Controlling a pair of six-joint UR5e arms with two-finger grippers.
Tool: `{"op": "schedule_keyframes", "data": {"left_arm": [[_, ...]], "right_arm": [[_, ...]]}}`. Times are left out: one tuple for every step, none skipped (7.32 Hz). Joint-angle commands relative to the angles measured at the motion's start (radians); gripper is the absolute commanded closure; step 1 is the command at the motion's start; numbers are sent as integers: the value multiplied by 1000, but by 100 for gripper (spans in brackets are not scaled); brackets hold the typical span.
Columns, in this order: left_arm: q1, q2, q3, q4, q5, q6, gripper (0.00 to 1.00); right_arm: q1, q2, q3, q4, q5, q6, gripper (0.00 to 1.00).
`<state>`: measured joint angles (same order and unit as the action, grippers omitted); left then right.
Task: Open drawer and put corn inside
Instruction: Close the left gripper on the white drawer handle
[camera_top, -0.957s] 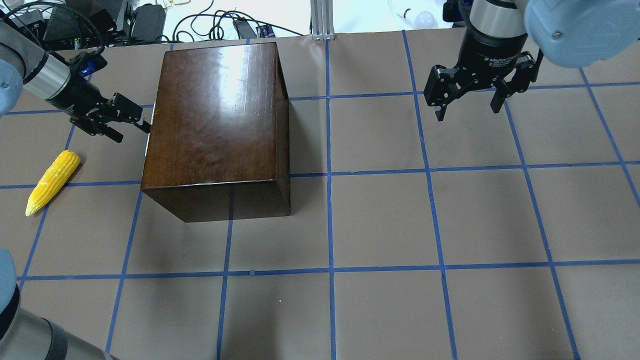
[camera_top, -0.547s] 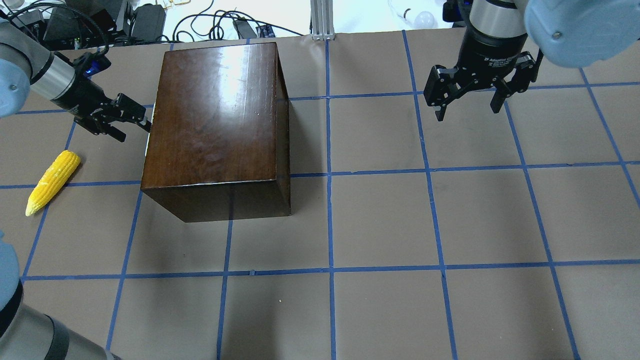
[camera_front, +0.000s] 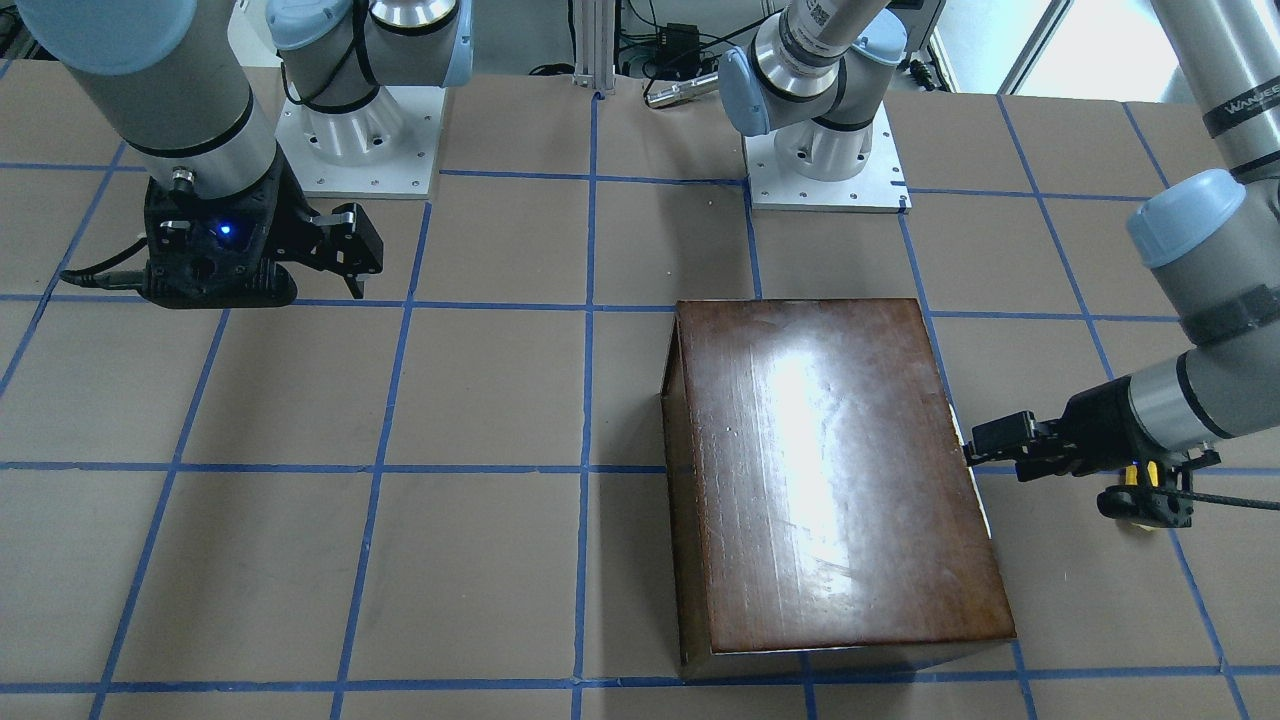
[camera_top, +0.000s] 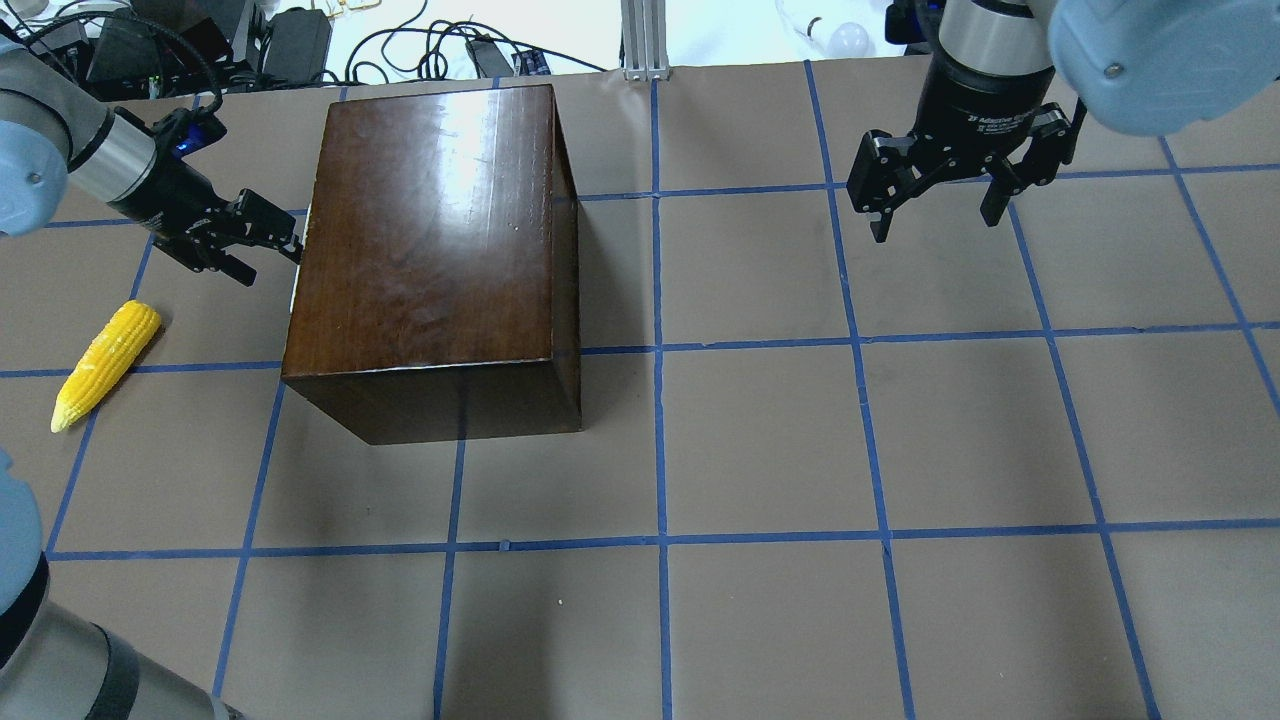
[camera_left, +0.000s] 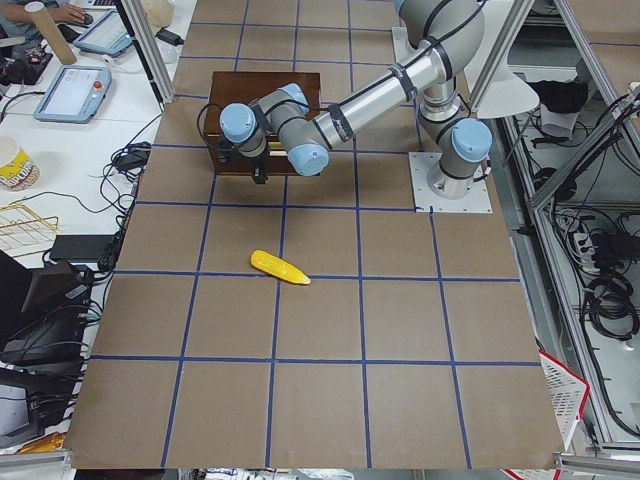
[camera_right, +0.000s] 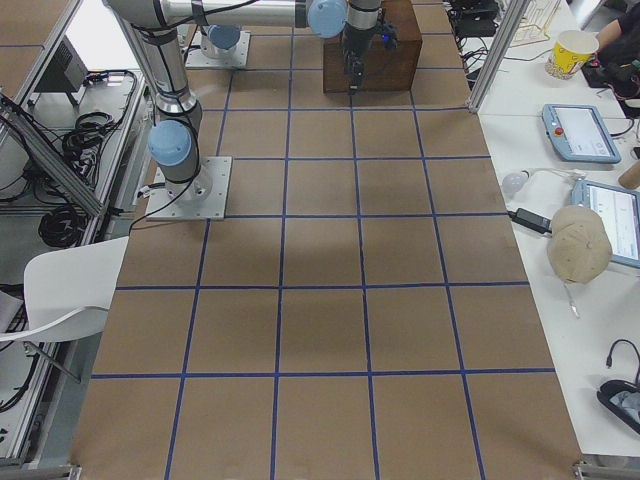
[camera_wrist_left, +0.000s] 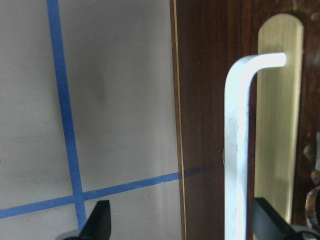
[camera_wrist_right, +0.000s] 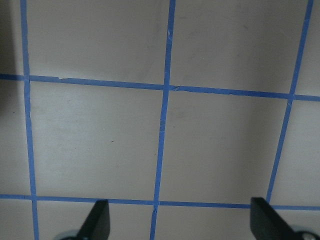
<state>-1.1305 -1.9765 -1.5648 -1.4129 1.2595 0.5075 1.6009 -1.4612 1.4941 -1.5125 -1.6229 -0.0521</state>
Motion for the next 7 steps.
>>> {"op": "schedule_keyframes", "data": {"left_arm": [[-2,-8,-20,6,0,-3,0],[-2,-7,-24,17,1,-4,0],[-2,-8,-24,17,0,-4,0],[-2,-8,-24,18,3,-3,0],[-2,-10,-24,32,3,0,0],[0,-8,-24,60,9,9,0],[0,-8,-27,74,11,9,0]], "right_arm": [[1,1,0,0,0,0,0],[-1,1,0,0,0,0,0],[-1,1,0,0,0,0,0],[-1,1,0,0,0,0,0],[-1,-1,0,0,0,0,0],[-1,1,0,0,0,0,0],[1,1,0,0,0,0,0]]}}
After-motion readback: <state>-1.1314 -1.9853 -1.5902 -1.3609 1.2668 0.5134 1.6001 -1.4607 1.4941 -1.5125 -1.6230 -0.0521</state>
